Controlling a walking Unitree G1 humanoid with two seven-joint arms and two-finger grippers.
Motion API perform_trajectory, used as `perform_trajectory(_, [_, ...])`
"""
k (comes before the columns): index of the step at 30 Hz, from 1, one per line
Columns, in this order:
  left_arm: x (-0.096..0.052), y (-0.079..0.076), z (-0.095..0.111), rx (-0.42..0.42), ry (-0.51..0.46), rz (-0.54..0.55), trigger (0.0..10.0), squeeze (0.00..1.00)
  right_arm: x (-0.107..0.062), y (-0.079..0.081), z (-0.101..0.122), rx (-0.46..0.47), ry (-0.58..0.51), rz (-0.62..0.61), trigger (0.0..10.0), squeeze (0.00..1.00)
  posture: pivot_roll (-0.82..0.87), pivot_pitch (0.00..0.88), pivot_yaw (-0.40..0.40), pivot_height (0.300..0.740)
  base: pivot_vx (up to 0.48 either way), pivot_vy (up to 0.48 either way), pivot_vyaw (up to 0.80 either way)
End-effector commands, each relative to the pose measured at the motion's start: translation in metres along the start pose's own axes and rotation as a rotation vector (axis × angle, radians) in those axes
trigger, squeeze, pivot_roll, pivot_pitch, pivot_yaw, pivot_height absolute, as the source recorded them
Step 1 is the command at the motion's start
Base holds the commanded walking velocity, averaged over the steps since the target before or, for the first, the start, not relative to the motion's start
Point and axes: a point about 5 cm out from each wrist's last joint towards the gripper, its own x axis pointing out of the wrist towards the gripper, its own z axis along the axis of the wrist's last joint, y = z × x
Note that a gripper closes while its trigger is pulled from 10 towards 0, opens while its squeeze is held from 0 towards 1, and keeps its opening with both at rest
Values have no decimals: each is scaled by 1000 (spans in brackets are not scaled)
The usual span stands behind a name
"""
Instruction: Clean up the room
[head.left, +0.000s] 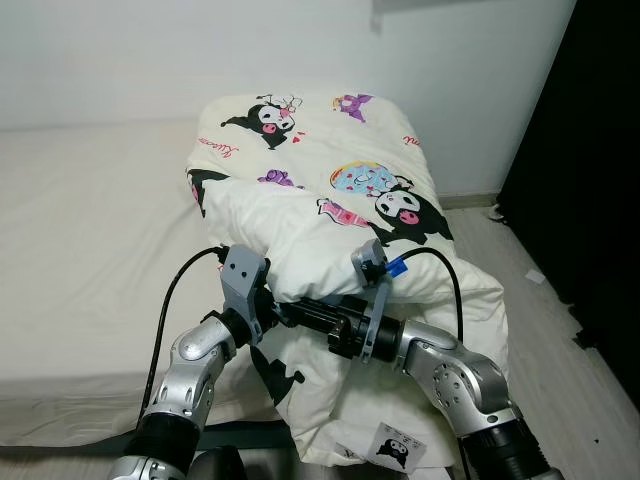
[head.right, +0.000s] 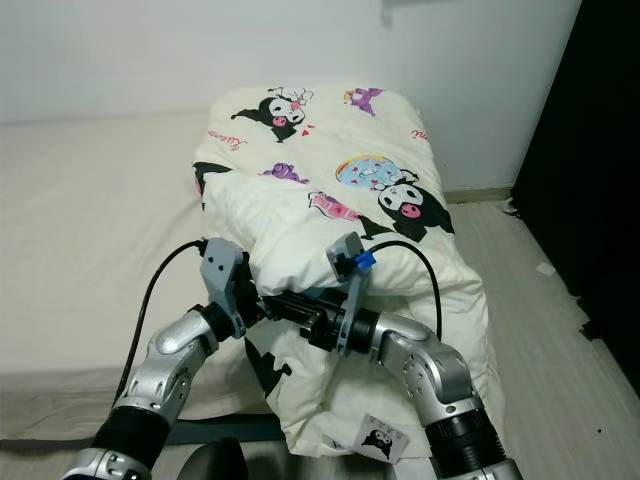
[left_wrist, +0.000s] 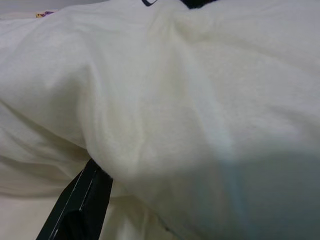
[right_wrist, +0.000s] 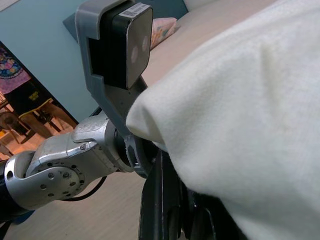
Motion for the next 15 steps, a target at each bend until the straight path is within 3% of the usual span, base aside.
perform_trajectory(1, [3, 0, 9, 15, -45, -2, 10000, 0, -4, -6, -19, 55, 79, -58, 0, 0, -128, 123, 66, 510, 0, 0, 0])
perform_trajectory(3, [2, 2, 10, 3, -48, 6, 10000, 0, -7, -10, -17, 52, 69, -85, 0, 0, -128, 123, 66, 510, 0, 0, 0])
perform_trajectory(6, [-4, 21, 16, -180, -80, 70, 10000, 0, -16, -20, -12, 38, 52, -148, 0, 0, -124, 122, 62, 510, 0, 0, 0])
perform_trajectory(9, [-15, 33, 28, -312, -137, 0, 10000, 0, -25, -26, -13, 30, 54, -183, 0, 0, -124, 122, 62, 510, 0, 0, 0])
perform_trajectory(12, [-22, 38, 37, -296, -163, -79, 10000, 0, -30, -29, -12, 32, 44, -203, 0, 0, -113, 117, 62, 510, 0, 0, 0])
perform_trajectory(13, [-26, 39, 43, -227, -163, -119, 10000, 0, -34, -31, -12, 35, 41, -215, 0, 0, -113, 117, 63, 510, 0, 0, 0])
perform_trajectory(15, [-28, 41, 47, -196, -160, -152, 10000, 0, -37, -32, -12, 35, 42, -223, 0, 0, -115, 114, 65, 510, 0, 0, 0])
